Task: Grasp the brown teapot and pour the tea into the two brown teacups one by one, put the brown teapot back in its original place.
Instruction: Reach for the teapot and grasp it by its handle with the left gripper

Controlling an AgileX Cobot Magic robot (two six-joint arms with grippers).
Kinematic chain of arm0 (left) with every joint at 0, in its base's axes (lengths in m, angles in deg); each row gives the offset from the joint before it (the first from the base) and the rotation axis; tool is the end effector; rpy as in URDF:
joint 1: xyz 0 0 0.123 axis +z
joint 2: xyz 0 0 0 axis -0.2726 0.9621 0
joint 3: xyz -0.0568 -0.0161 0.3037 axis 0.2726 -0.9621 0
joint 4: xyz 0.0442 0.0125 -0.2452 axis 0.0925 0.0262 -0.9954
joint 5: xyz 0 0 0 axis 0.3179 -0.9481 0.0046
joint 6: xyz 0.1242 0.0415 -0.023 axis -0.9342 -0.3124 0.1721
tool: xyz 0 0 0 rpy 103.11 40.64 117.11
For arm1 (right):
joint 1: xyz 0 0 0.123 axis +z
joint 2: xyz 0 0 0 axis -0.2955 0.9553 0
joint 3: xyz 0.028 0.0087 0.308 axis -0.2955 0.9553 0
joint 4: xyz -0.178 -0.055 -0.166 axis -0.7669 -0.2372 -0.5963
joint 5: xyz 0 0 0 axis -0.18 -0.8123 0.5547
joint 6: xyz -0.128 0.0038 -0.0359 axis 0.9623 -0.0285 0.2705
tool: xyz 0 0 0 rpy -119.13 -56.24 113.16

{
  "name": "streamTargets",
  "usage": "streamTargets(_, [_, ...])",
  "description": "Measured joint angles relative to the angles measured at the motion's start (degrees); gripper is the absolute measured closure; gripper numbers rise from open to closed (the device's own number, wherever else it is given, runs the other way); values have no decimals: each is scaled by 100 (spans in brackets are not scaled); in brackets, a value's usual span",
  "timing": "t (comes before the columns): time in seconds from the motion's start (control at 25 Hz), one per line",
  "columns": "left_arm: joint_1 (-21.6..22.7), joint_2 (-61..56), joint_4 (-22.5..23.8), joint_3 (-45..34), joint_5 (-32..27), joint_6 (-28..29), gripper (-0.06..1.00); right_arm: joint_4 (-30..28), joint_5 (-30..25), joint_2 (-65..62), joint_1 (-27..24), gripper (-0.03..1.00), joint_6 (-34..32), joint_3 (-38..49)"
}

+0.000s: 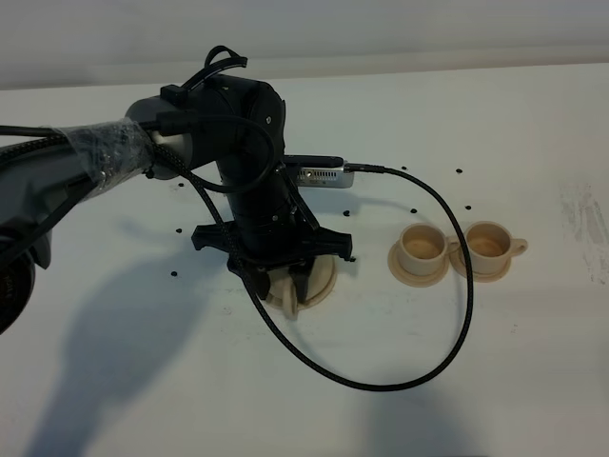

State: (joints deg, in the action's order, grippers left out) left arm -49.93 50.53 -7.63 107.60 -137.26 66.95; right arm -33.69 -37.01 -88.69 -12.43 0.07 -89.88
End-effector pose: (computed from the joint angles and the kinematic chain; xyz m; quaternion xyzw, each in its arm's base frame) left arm 0.3426 -0.2578 0.1356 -0.0979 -0.9920 0.0717 0.0360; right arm -0.0029 0.0207 0.2583 -0.0795 0.8531 0.0861 0.5084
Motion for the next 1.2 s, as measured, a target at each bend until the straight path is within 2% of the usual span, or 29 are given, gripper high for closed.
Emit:
streamTargets(0.44, [0,0,-74,0,-2,8,84,0,0,0,0,76,0,0])
streamTargets(0.72, [0,0,-74,-19,41,-66,85,0,0,0,0,76,0,0])
streamTargets(1.2, [2,-229,18,-39,188,-556,86,0,0,0,0,76,0,0])
